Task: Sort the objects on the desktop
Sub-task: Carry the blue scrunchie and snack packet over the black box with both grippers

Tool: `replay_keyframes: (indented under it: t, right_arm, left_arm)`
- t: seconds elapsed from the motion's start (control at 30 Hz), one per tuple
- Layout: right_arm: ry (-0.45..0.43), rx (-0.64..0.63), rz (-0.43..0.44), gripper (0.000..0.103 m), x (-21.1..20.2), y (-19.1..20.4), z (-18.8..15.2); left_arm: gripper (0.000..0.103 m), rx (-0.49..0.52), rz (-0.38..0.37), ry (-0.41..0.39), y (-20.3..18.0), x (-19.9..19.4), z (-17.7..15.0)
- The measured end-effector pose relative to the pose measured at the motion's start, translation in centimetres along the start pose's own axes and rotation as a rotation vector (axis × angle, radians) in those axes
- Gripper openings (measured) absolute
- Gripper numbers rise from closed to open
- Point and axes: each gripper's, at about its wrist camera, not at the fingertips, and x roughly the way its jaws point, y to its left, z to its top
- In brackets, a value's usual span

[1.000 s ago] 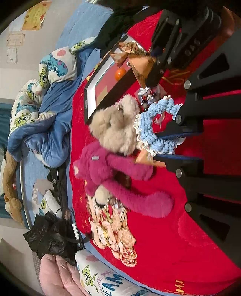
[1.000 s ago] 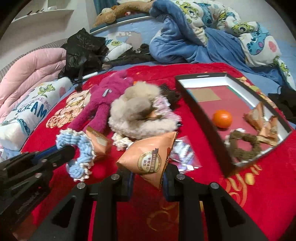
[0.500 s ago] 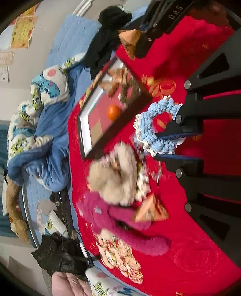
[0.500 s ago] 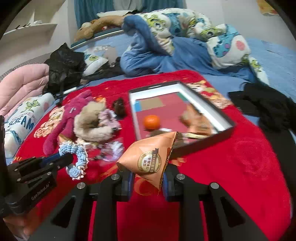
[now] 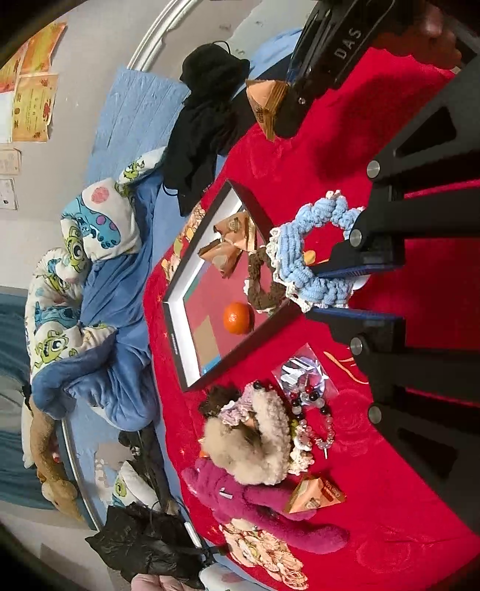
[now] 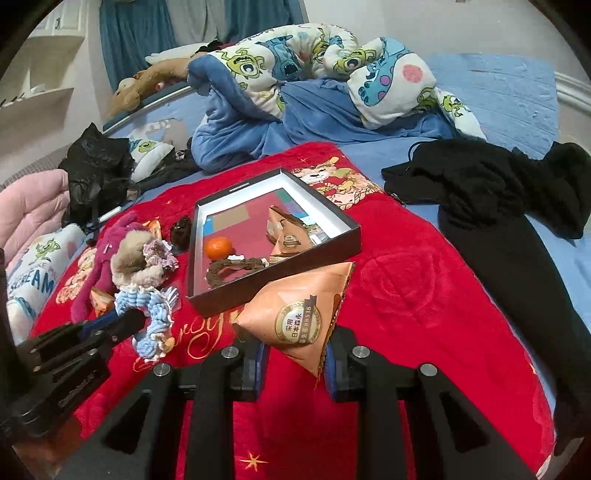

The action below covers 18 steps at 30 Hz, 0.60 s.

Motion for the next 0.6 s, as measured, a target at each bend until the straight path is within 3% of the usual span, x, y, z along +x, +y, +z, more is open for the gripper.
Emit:
replay_keyframes:
  t: [0.6]
  right_arm:
    - [0.009,-0.016,0.038,0.023,3.6,2.5,0.4]
  left_arm:
    - [0.016,-0.053,0.011,-0.006,2.3,1.3,1.0]
